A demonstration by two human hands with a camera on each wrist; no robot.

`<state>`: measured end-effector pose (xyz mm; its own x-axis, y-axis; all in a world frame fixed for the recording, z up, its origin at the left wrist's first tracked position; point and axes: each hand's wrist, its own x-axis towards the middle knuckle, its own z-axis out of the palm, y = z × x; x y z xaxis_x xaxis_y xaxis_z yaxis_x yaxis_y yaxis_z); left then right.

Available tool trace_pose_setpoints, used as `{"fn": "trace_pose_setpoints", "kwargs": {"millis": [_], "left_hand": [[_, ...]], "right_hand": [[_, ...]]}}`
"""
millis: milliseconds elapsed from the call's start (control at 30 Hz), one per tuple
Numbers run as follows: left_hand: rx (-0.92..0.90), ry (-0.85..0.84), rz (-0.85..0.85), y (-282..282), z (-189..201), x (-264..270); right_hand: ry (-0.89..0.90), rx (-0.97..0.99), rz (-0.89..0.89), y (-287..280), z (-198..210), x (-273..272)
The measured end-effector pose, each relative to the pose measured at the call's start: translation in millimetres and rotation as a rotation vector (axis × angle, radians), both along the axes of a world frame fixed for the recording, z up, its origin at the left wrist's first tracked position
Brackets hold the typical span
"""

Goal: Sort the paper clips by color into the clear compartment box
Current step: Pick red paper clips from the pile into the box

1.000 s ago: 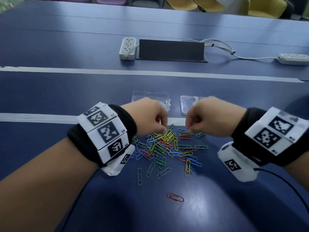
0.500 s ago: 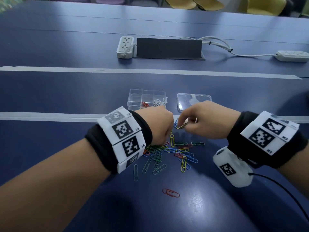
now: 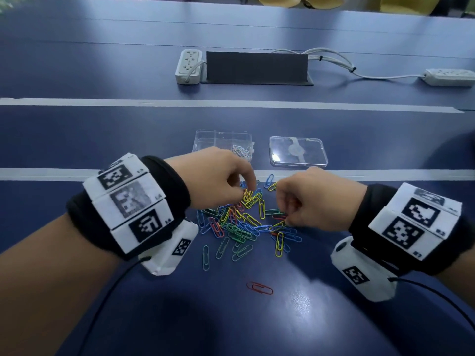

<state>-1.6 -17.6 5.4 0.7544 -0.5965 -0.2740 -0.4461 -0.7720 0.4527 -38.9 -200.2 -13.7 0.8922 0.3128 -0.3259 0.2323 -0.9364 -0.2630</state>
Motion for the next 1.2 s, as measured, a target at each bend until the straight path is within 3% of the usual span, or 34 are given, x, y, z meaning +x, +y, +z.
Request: {"fn": "trace_pose_setpoints", "kwargs": {"millis": [233, 367, 467, 700, 1200], "left_hand": [[-0.009, 0.128, 0.115, 18.9, -4.4, -1.6], [0.071, 0.120, 0.097, 23.8, -8.5, -7.2], [0.139, 0.049, 0.040, 27.1, -10.2, -9.3], [0.292, -0.028, -0.037, 25.2, -16.8, -8.8], [0.207, -0.007, -0.001, 31.3, -15.8, -11.9]], "right_hand": [[0.085, 0.082, -0.113, -5.6, 7.7, 4.6], [0.213, 0.263, -0.265, -6.4, 7.0, 4.9], [0.229, 0.303, -0.248, -1.2, 4.4, 0.7], [-0.004, -0.039, 0.106, 16.4, 0.1, -15.4], [-0.034, -0.129, 0.044, 15.4, 0.3, -8.1]]}}
